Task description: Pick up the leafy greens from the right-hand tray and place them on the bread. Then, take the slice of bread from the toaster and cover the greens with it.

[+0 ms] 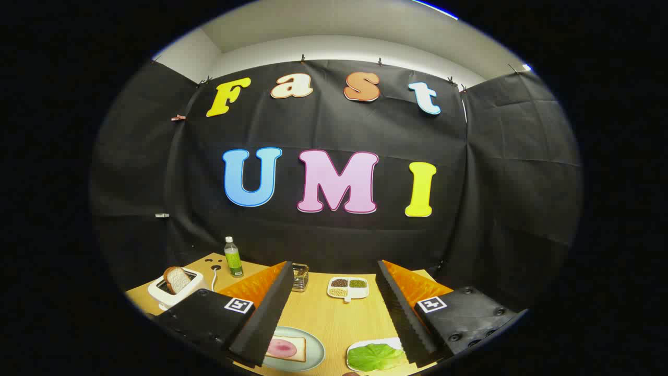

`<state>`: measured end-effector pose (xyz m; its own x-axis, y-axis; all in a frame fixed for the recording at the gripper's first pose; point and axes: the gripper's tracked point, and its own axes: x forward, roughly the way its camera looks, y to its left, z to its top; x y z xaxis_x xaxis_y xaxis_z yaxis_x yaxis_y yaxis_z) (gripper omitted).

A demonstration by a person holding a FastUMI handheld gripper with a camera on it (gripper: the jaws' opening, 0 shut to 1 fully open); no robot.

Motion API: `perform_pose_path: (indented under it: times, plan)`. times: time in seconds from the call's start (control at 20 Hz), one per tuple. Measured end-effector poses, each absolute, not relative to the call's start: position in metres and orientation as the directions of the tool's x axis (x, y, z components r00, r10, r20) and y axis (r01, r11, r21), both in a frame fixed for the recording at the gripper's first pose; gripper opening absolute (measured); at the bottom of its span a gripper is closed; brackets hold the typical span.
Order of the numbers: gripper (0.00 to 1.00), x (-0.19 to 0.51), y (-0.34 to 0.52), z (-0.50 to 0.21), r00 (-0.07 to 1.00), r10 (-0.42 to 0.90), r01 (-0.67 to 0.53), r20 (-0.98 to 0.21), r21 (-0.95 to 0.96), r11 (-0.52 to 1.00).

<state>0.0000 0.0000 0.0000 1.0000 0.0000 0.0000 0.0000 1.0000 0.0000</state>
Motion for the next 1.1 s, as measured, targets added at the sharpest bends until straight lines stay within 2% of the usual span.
perform_pose_path:
  times: [0.7, 1.1]
  plan:
    - [0.98, 0.013, 0.03, -0.006, 0.994, 0.105, -0.104, -0.031, 0.024, 0.994]
    - [0.98, 0.004, 0.027, -0.01, 0.994, 0.094, -0.094, -0.052, 0.011, 0.996]
